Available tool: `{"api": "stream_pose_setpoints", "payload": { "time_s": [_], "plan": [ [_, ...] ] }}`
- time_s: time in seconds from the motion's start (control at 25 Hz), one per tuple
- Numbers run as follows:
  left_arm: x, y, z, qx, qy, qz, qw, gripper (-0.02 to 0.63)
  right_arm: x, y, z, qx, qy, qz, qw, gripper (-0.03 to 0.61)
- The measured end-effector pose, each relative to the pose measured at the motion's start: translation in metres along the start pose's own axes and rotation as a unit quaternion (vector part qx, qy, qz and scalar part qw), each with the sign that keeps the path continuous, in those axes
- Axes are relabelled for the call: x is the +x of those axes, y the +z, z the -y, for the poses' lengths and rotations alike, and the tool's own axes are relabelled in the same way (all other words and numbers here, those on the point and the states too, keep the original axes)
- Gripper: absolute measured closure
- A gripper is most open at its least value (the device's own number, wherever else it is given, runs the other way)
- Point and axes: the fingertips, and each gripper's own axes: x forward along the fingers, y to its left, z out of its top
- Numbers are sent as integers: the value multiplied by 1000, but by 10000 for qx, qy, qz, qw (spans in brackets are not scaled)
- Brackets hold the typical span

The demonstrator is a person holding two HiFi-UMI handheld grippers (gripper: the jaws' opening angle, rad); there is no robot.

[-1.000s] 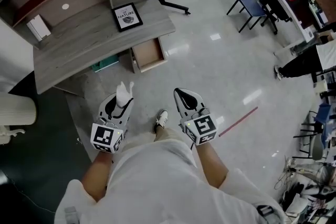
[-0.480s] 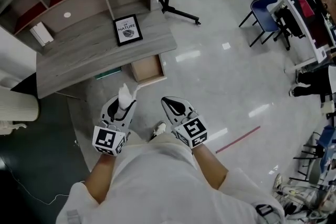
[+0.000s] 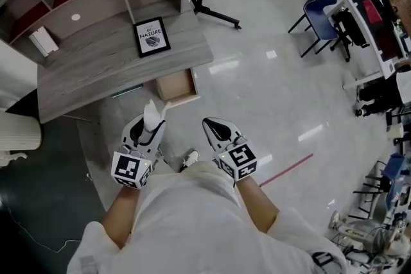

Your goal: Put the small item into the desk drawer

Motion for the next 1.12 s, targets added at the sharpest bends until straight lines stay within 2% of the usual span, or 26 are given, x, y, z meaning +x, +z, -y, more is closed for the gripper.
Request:
{"api": "stream_pose_setpoints", "payload": {
  "time_s": [0.24,0.6,1.12],
  "plan": [
    [0,-10,-20,-102,-30,-92,9999,426,21,-2,-8,74,-8,-95,9999,581],
    [3,-32,-48,-314,-127,-376,9987,426,39,-13,-18,173,-86,-501,9986,580],
    [22,-78,-61,-471,-297,-791,9953,426,65,-48,-10,354,-89,-858,9956,580]
  ]
}}
